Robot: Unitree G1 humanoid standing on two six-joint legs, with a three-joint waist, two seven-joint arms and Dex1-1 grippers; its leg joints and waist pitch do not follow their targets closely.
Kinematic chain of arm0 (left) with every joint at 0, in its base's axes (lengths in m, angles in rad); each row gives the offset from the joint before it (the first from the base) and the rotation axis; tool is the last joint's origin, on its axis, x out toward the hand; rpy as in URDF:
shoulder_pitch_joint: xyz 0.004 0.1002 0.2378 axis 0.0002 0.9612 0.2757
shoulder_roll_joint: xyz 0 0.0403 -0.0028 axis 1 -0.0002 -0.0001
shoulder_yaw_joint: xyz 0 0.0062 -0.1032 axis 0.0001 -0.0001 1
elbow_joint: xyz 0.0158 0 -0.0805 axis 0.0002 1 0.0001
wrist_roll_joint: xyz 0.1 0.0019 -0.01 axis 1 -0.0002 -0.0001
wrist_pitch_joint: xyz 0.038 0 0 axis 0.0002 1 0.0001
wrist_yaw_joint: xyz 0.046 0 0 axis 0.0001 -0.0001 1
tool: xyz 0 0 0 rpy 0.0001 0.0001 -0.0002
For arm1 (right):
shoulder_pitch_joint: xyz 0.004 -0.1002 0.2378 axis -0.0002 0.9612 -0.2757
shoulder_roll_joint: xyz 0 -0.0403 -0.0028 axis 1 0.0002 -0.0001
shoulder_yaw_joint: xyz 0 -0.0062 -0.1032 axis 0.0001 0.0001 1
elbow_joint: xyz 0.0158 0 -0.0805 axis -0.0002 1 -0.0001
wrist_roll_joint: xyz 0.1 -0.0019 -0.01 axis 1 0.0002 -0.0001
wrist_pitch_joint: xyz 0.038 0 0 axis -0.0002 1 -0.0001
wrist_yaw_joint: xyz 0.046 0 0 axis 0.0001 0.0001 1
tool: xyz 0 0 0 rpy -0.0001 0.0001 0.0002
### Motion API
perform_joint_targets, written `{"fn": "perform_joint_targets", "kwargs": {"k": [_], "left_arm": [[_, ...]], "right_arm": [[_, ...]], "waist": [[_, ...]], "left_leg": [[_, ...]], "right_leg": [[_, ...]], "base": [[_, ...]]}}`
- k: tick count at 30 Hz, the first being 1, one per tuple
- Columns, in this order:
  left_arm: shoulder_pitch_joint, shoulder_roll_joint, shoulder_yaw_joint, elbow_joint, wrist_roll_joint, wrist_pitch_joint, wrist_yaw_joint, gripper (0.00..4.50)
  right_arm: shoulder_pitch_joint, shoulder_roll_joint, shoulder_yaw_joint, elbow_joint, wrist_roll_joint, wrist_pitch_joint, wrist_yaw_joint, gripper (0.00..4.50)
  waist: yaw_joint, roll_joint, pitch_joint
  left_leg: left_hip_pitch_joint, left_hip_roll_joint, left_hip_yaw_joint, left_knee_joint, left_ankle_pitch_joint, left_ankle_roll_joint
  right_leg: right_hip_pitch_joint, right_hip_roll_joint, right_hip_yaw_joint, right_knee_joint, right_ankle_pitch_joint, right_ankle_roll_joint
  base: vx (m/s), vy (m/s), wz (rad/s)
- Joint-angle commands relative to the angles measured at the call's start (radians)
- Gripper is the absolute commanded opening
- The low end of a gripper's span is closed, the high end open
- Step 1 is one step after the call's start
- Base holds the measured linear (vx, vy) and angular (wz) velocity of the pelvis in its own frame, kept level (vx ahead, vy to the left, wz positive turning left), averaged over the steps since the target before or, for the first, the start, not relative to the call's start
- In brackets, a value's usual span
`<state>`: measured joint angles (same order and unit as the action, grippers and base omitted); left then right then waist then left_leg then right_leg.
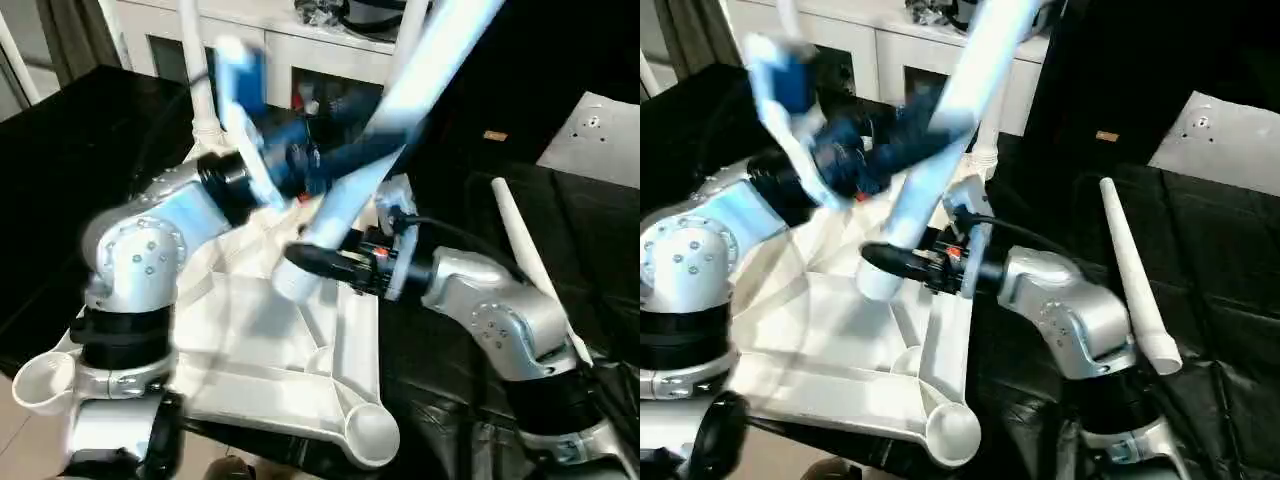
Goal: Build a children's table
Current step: Pick table leg
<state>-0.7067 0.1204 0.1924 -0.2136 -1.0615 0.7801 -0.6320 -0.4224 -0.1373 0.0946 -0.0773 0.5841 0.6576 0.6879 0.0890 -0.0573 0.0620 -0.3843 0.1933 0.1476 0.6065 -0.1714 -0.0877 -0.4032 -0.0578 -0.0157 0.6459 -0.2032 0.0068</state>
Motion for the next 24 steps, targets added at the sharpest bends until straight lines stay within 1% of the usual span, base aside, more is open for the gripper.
{"fn": "perform_joint_targets", "kwargs": {"k": [1,2,3,4,5,6,7,8,9,10,11,12,13,14,15,16,17,18,19,20,21,22,23,24], "left_arm": [[0.008,-0.018,0.028,-0.03,-0.058,-0.014,0.044,4.09],[0.015,-0.025,0.039,-0.042,-0.06,-0.019,0.059,4.19],[0.023,-0.03,0.055,-0.058,-0.069,-0.014,0.08,4.19],[0.026,-0.033,0.062,-0.065,-0.075,-0.009,0.089,4.22],[0.026,-0.033,0.062,-0.065,-0.075,-0.009,0.089,4.22],[0.053,-0.002,0.06,-0.101,-0.062,0.0,0.09,4.25],[0.076,0.03,0.055,-0.126,-0.047,0.009,0.088,4.26],[0.076,0.03,0.055,-0.126,-0.047,0.009,0.088,4.27],[0.115,0.073,0.044,-0.159,-0.019,0.021,0.084,4.27],[0.139,0.097,0.039,-0.175,-0.007,0.028,0.083,4.27],[0.169,0.126,0.029,-0.195,0.016,0.033,0.077,4.27],[0.221,0.172,0.006,-0.225,0.066,0.035,0.069,4.27],[0.296,0.246,-0.048,-0.263,0.168,0.016,0.042,4.27],[0.296,0.246,-0.048,-0.263,0.168,0.016,0.042,4.27],[0.326,0.273,-0.069,-0.277,0.204,0.005,0.029,4.27],[0.36,0.292,-0.086,-0.285,0.231,0.002,0.035,4.27],[0.362,0.293,-0.088,-0.284,0.235,0.0,0.037,4.27],[0.377,0.3,-0.099,-0.28,0.262,-0.012,0.054,4.27],[0.416,0.307,-0.121,-0.258,0.342,-0.049,0.114,4.27],[0.419,0.307,-0.123,-0.257,0.347,-0.052,0.118,4.27],[0.449,0.268,-0.116,-0.229,0.428,-0.121,0.207,4.27],[0.479,0.235,-0.101,-0.213,0.492,-0.178,0.277,4.27],[0.479,0.235,-0.101,-0.213,0.492,-0.178,0.277,4.27],[0.508,0.206,-0.073,-0.208,0.524,-0.196,0.34,4.27]], "right_arm": [[-0.001,0.008,-0.037,-0.006,0.023,-0.016,-0.044,1.93],[0.002,0.014,-0.043,-0.008,0.023,-0.018,-0.056,1.93],[0.005,0.018,-0.043,-0.012,0.013,-0.022,-0.068,1.93],[0.007,0.02,-0.043,-0.014,0.008,-0.025,-0.072,1.93],[0.007,0.02,-0.043,-0.014,0.008,-0.025,-0.072,1.93],[0.022,0.011,-0.035,-0.021,-0.026,-0.043,-0.089,1.93],[0.035,0.01,-0.038,-0.032,-0.041,-0.044,-0.109,1.93],[0.035,0.01,-0.038,-0.032,-0.041,-0.044,-0.109,1.93],[0.051,-0.003,-0.027,-0.05,-0.088,-0.07,-0.13,1.93],[0.06,-0.008,-0.022,-0.061,-0.105,-0.079,-0.141,1.93],[0.071,-0.011,-0.021,-0.076,-0.115,-0.075,-0.158,1.93],[0.086,-0.02,-0.02,-0.102,-0.124,-0.063,-0.184,1.93],[0.105,-0.035,-0.016,-0.133,-0.144,-0.05,-0.219,1.93],[0.105,-0.035,-0.016,-0.133,-0.144,-0.05,-0.219,1.93],[0.112,-0.038,-0.017,-0.143,-0.153,-0.048,-0.234,1.93],[0.124,-0.035,-0.025,-0.158,-0.162,-0.05,-0.258,1.93],[0.125,-0.035,-0.025,-0.159,-0.163,-0.051,-0.26,1.93],[0.132,-0.033,-0.03,-0.166,-0.171,-0.053,-0.275,1.93],[0.151,-0.022,-0.043,-0.189,-0.184,-0.053,-0.309,1.93],[0.152,-0.021,-0.044,-0.19,-0.185,-0.053,-0.311,1.93],[0.171,-0.011,-0.053,-0.208,-0.198,-0.049,-0.341,1.93],[0.183,-0.01,-0.046,-0.226,-0.2,-0.042,-0.358,1.93],[0.183,-0.01,-0.046,-0.226,-0.2,-0.042,-0.358,1.93],[0.188,-0.013,-0.03,-0.237,-0.212,-0.024,-0.379,1.93]], "waist": [[0.0,0.01,-0.072],[-0.001,0.009,-0.071],[-0.002,0.019,-0.07],[-0.002,0.014,-0.07],[-0.002,0.014,-0.07],[-0.001,0.018,-0.069],[-0.002,0.02,-0.07],[-0.002,0.021,-0.069],[-0.004,0.021,-0.069],[-0.004,0.023,-0.069],[-0.005,0.028,-0.069],[-0.006,0.028,-0.068],[-0.007,0.031,-0.066],[-0.007,0.031,-0.066],[-0.011,0.029,-0.064],[-0.011,0.034,-0.064],[-0.011,0.029,-0.063],[-0.012,0.026,-0.061],[-0.014,0.011,-0.061],[-0.013,0.009,-0.06],[-0.018,0.0,-0.058],[-0.02,-0.003,-0.059],[-0.021,0.0,-0.06],[-0.023,0.007,-0.06]], "left_leg": [[0.012,0.014,0.012,-0.067,-0.171,-0.053],[0.013,0.013,0.012,-0.068,-0.173,-0.054],[0.014,0.014,0.01,-0.07,-0.184,-0.058],[0.015,0.012,0.011,-0.071,-0.189,-0.059],[0.014,0.012,0.011,-0.07,-0.188,-0.06],[0.015,0.012,0.01,-0.071,-0.19,-0.061],[0.015,0.014,0.009,-0.073,-0.192,-0.068],[0.015,0.015,0.008,-0.074,-0.19,-0.07],[0.016,0.013,0.009,-0.075,-0.189,-0.074],[0.017,0.015,0.007,-0.076,-0.188,-0.08],[0.019,0.015,0.008,-0.076,-0.195,-0.084],[0.018,0.016,0.006,-0.078,-0.195,-0.084],[0.02,0.017,0.006,-0.08,-0.206,-0.083],[0.02,0.017,0.006,-0.08,-0.206,-0.083],[0.021,0.016,0.009,-0.081,-0.221,-0.082],[0.025,0.016,0.009,-0.081,-0.237,-0.087],[0.025,0.016,0.008,-0.082,-0.26,-0.09],[0.024,0.016,0.008,-0.084,-0.269,-0.09],[0.024,0.016,0.011,-0.083,-0.279,-0.088],[0.022,0.018,0.009,-0.085,-0.277,-0.084],[0.017,0.017,0.011,-0.084,-0.279,-0.081],[0.017,0.019,0.009,-0.084,-0.273,-0.081],[0.017,0.02,0.008,-0.084,-0.273,-0.082],[0.016,0.018,0.007,-0.085,-0.277,-0.085]], "right_leg": [[0.051,-0.05,0.024,-0.077,-0.147,-0.184],[0.051,-0.048,0.024,-0.08,-0.15,-0.175],[0.05,-0.045,0.024,-0.08,-0.147,-0.162],[0.051,-0.045,0.024,-0.083,-0.159,-0.144],[0.052,-0.045,0.025,-0.082,-0.163,-0.14],[0.051,-0.045,0.025,-0.083,-0.169,-0.135],[0.05,-0.046,0.025,-0.083,-0.172,-0.123],[0.049,-0.045,0.025,-0.082,-0.173,-0.118],[0.048,-0.042,0.025,-0.082,-0.167,-0.112],[0.048,-0.043,0.024,-0.08,-0.164,-0.107],[0.045,-0.042,0.025,-0.081,-0.164,-0.102],[0.047,-0.041,0.025,-0.081,-0.163,-0.1],[0.044,-0.04,0.026,-0.082,-0.18,-0.085],[0.044,-0.04,0.026,-0.082,-0.18,-0.085],[0.041,-0.038,0.027,-0.085,-0.205,-0.074],[0.035,-0.038,0.028,-0.086,-0.223,-0.074],[0.034,-0.039,0.028,-0.088,-0.253,-0.075],[0.033,-0.039,0.029,-0.091,-0.268,-0.073],[0.033,-0.039,0.029,-0.094,-0.292,-0.067],[0.033,-0.04,0.03,-0.094,-0.299,-0.062],[0.033,-0.04,0.031,-0.097,-0.317,-0.049],[0.032,-0.043,0.032,-0.099,-0.34,-0.028],[0.033,-0.044,0.032,-0.1,-0.337,-0.024],[0.032,-0.043,0.031,-0.099,-0.336,-0.02]], "base": [[0.0,0.0,0.0],[0.0,0.0,0.0],[0.0,0.0,0.0],[0.0,0.0,0.0],[0.0,0.0,0.0],[0.0,0.0,0.0],[0.0,0.0,0.0],[0.0,0.0,0.0],[0.0,0.0,0.0],[0.0,0.0,0.0],[0.0,0.0,0.0],[0.0,0.0,0.0],[0.0,0.0,0.0],[0.0,0.0,0.0],[0.0,0.0,0.0],[0.0,0.0,0.0],[0.0,0.0,0.0],[0.0,0.0,0.0],[0.0,0.0,0.0],[0.0,0.0,0.0],[0.0,0.0,0.0],[0.0,0.0,0.0],[0.0,0.0,0.0],[0.0,0.0,0.0]]}}
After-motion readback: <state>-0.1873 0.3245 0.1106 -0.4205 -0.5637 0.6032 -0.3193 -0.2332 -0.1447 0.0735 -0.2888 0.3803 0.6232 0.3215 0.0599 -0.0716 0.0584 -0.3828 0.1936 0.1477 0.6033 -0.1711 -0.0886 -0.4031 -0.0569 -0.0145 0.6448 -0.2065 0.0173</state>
